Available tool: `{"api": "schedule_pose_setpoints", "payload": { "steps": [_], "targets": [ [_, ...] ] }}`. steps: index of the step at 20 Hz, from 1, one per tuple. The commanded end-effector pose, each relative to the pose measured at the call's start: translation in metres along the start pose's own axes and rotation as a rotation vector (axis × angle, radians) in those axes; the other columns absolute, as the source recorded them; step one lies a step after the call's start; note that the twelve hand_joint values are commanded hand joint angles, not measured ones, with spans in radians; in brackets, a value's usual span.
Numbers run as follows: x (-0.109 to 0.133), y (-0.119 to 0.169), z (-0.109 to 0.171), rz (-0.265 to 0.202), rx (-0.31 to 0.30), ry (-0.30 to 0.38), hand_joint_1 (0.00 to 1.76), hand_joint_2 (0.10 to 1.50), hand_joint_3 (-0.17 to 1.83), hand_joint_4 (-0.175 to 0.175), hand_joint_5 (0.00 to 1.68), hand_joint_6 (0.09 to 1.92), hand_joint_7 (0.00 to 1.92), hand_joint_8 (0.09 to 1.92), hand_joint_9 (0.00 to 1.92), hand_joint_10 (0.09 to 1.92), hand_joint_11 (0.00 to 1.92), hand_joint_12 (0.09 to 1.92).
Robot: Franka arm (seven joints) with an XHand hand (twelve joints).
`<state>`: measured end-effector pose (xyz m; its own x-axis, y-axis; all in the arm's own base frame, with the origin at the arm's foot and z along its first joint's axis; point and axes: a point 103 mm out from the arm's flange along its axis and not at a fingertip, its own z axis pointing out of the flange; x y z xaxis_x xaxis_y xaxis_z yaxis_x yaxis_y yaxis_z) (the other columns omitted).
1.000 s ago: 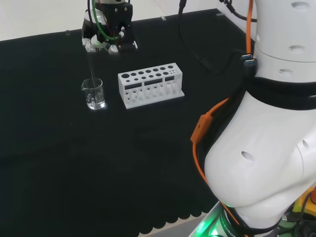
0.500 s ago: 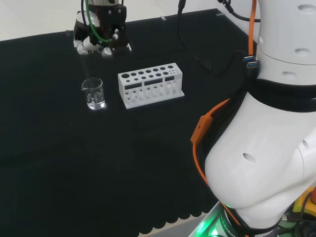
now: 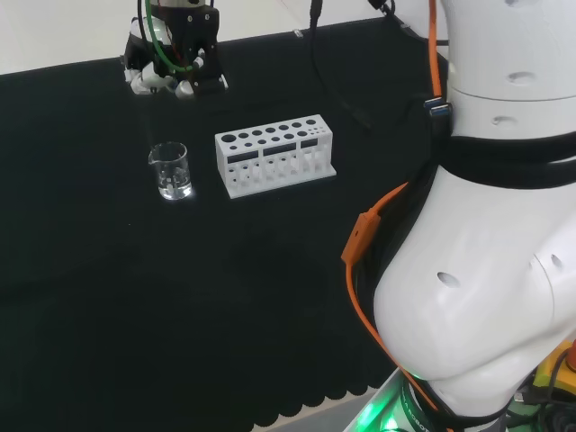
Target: Stir in the beaker to the left of the white test tube rack with the glass rod.
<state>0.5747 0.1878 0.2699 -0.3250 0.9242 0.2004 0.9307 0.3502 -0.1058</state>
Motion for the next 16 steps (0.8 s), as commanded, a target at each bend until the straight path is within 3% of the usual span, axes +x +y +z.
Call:
{"api": "schedule_pose_setpoints", "payload": {
  "steps": [1,6,16],
  "targets": [
    [-0.026,-0.001,-0.005,0.024,0.003,-0.002,1.29,1.1,-0.17,-0.084,1.12,0.74,1.31,0.62,1.65,0.64,1.67,0.71],
    [-0.035,-0.017,-0.014,0.035,-0.007,-0.006,1.29,1.1,-0.17,-0.084,1.12,0.74,1.31,0.62,1.65,0.64,1.67,0.71],
    [-0.025,-0.04,-0.029,0.001,-0.029,-0.007,1.29,1.1,-0.17,-0.084,1.12,0.74,1.31,0.63,1.66,0.64,1.67,0.71]
  ]
}}
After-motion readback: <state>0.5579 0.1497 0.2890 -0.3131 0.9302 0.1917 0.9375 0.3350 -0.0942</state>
